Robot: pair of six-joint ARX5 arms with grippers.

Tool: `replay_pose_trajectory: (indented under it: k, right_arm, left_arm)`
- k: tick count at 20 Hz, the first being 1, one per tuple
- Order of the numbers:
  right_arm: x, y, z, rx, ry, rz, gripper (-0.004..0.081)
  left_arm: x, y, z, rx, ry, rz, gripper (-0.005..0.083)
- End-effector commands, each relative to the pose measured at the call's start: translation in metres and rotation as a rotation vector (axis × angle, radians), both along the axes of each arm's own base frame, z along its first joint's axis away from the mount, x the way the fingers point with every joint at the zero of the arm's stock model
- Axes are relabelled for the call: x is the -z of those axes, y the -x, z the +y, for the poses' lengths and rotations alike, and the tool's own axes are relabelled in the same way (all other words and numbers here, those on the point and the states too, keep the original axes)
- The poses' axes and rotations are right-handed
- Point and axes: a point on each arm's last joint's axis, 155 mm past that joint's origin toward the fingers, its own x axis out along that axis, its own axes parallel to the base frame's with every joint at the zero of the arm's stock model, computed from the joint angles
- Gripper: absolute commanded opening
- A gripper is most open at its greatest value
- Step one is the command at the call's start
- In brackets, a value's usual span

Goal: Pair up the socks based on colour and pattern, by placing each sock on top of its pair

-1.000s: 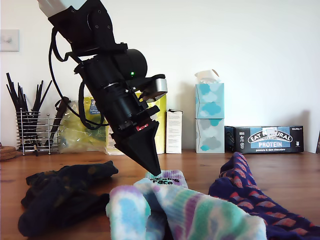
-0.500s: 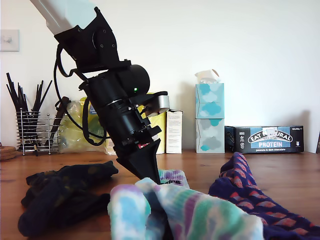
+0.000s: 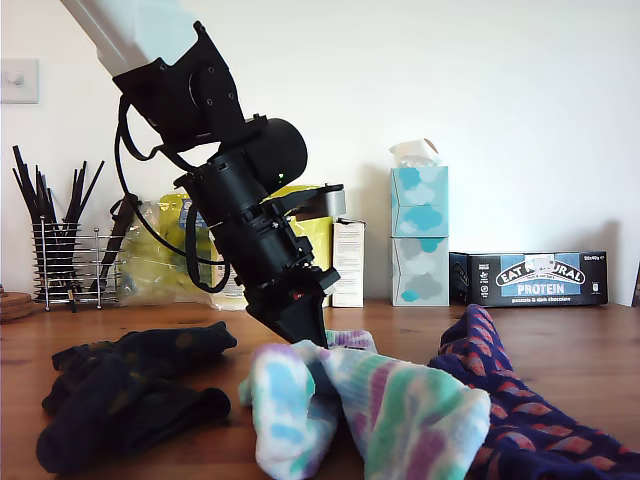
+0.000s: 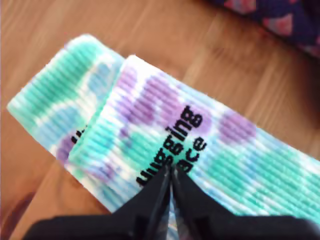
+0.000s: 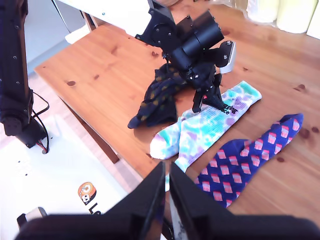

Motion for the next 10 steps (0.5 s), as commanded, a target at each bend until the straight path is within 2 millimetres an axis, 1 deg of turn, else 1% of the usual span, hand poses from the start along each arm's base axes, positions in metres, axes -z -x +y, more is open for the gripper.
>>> replay_pose_trajectory:
  k: [1,4,6,8,10]
  right_arm:
    - [-0.002,-0.001,0.004,-0.019,0.0,-0.008,-0.0013]
    - [0.0,-0.002,0.006,-0.031,0.013,-0.005,-0.0013]
    - [0.001,-0.003,0.007,-0.035,0.02,-0.004,-0.0013]
    - [0.002,-0.005,0.008,-0.04,0.032,-0.006,-0.0013]
    - [0.002,-0.009,0.007,-0.026,0.044,-0.023,-0.0013]
  left_arm:
    - [0.007,-0.003,-0.002,-0.003,-0.018,0.025,-0.0024]
    - [-0.028,-0.007,-0.006,-0.004,0.001,0.045,-0.0024]
    - [-0.057,-0.006,-0.008,-0.015,0.029,0.048,-0.0024]
    - [-0.074,0.002,0.0,-0.044,0.036,0.08,-0.0024]
    - [-0.081,0.01,0.015,-0.064,0.014,0.115,-0.0024]
